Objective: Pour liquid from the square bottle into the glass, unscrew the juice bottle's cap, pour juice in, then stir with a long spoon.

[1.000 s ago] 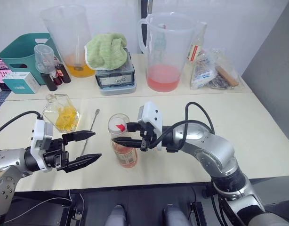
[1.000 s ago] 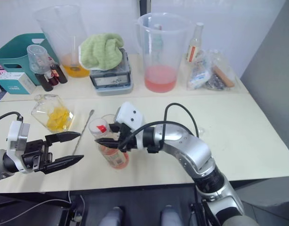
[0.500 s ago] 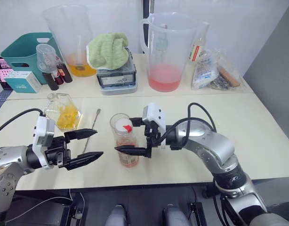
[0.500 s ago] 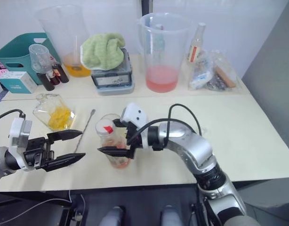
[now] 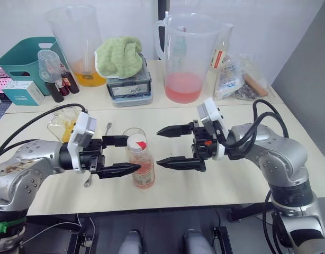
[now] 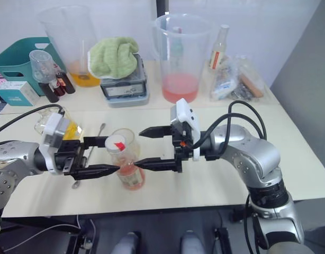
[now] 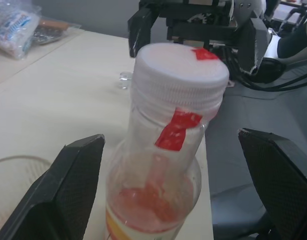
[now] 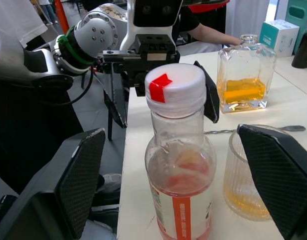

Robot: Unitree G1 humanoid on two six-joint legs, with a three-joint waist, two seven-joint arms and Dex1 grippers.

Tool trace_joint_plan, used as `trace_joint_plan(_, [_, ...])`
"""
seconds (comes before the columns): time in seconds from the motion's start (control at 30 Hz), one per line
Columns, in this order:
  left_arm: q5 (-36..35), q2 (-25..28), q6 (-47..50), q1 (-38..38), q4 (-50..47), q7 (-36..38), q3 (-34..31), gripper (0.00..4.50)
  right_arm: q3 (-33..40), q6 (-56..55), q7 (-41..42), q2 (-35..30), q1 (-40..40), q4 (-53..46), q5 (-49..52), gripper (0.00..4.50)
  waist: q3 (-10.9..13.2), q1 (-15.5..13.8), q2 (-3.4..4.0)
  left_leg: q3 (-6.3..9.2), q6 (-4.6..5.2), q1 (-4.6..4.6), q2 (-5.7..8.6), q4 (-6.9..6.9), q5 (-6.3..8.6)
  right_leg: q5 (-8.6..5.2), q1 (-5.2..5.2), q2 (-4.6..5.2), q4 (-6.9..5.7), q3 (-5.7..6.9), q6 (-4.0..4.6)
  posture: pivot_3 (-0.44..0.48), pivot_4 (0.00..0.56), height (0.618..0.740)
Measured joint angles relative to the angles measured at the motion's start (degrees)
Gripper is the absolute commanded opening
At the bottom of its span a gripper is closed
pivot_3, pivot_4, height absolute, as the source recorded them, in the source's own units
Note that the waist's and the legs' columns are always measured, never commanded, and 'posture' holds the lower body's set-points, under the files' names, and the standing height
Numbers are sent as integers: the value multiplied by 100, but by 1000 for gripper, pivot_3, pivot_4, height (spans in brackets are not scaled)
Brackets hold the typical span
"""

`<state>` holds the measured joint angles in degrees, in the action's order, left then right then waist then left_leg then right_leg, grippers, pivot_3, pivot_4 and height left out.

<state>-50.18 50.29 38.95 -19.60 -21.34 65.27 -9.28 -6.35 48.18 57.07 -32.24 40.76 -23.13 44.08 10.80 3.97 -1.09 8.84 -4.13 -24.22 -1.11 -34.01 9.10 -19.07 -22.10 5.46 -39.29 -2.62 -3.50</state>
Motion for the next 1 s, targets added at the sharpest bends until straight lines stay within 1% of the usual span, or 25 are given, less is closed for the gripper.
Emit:
trace_joint_plan(0.1, [123,-97,-16,-148,113,29,216,4500,-6,8,-93,0,121,2,-2,4474,0,0,0,0,0,-2,0,-2,0,0,0,0,1,0,0,0,150,740])
trace_joint_plan(0.23, [190,-130,-19,-266,207,97,304,4500,-6,46,-163,-17,121,0,-3,4474,0,1,0,1,0,-3,0,-3,0,0,0,0,1,1,0,0,150,740])
trace_joint_plan(0.33, [297,-168,-114,-294,219,169,375,3702,-7,47,-226,-55,121,-1,-7,4500,0,0,0,1,0,-3,1,-3,0,0,0,1,1,1,0,0,150,740])
trace_joint_plan(0.37, [297,-260,-134,-305,237,163,374,3403,-7,48,-248,-56,120,-2,-7,4500,0,-1,0,1,0,-3,1,-3,0,0,0,1,1,1,0,0,150,740])
trace_joint_plan(0.5, [325,-360,-198,-307,271,146,361,2028,-12,55,-304,-64,120,-8,-7,4500,0,-1,0,1,0,-4,1,-5,0,0,0,1,1,1,0,0,150,740])
trace_joint_plan(0.57, [359,-406,-255,-294,284,149,351,1499,-12,80,-347,-71,120,-10,-6,4500,0,-1,0,0,0,-4,1,-5,0,0,0,2,1,1,0,0,150,740])
trace_joint_plan(0.6, [374,-474,-276,-284,296,138,354,1346,-12,91,-360,-71,119,-12,-5,4500,0,-3,0,1,0,-6,1,-6,0,0,0,2,1,1,0,0,150,740])
trace_joint_plan(0.77, [625,-605,-697,-190,335,270,382,1267,-8,200,-606,57,121,-106,11,4500,0,-3,0,1,0,-6,1,-8,0,0,0,2,0,2,0,0,150,740])
trace_joint_plan(1.0, [1063,-857,-1403,-182,482,349,478,1267,-159,585,-1397,675,574,-217,106,4500,0,-22,0,3,-1,-6,3,-17,-1,1,2,2,-6,2,1,0,150,740])
